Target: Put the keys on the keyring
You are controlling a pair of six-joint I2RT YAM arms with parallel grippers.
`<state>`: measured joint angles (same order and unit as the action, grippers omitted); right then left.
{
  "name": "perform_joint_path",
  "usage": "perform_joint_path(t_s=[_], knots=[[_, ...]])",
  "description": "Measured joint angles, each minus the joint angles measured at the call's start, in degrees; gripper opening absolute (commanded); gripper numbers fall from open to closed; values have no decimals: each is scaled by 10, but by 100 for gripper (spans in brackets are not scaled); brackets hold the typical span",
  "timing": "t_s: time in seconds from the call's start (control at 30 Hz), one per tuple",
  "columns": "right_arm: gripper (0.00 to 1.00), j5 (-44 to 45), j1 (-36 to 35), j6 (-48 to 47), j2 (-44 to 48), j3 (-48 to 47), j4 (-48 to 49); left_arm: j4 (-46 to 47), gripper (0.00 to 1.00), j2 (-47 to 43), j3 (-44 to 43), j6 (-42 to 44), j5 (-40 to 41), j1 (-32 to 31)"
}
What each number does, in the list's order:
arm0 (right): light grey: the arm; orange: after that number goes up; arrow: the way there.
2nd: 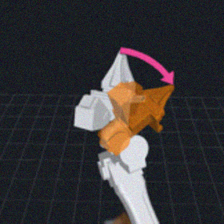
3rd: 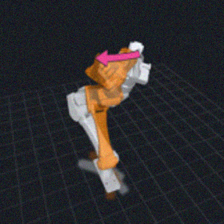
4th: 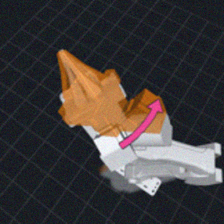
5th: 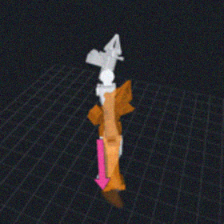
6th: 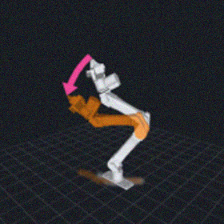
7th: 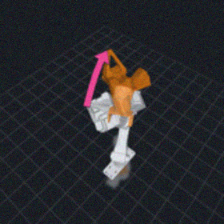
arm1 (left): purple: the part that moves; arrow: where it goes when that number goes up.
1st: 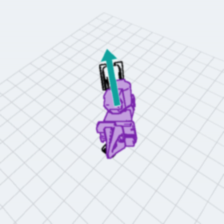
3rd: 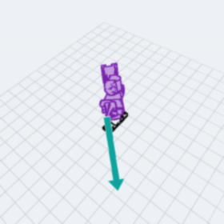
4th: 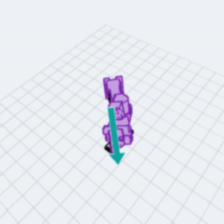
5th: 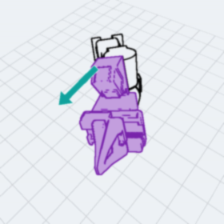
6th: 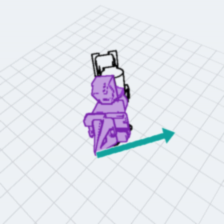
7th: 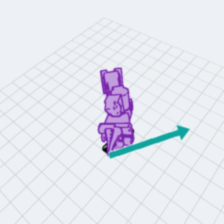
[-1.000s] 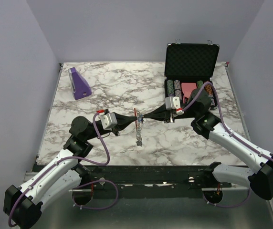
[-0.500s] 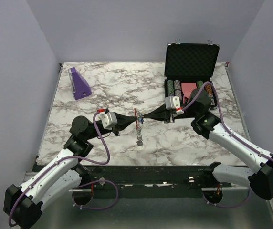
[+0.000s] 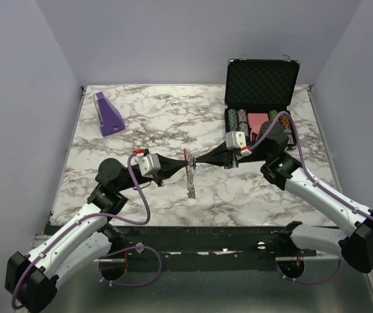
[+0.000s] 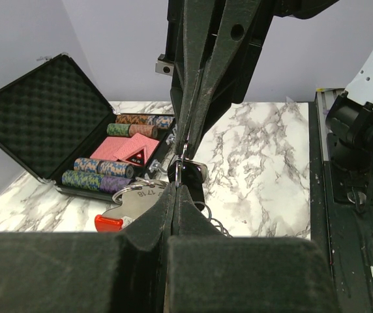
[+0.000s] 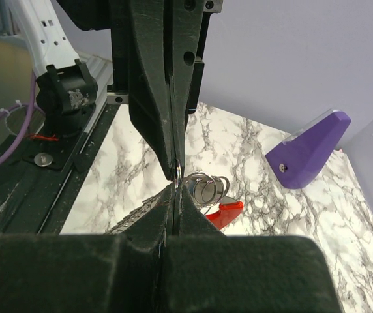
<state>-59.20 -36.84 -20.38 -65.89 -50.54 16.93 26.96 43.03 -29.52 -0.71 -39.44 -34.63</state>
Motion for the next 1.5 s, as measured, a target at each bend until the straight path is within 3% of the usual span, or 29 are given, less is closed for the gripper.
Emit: perform_joint_path(t_s=[1.5], knots=[[0, 17, -2, 4, 0, 0, 1, -6, 0, -5, 0, 14, 18, 0]])
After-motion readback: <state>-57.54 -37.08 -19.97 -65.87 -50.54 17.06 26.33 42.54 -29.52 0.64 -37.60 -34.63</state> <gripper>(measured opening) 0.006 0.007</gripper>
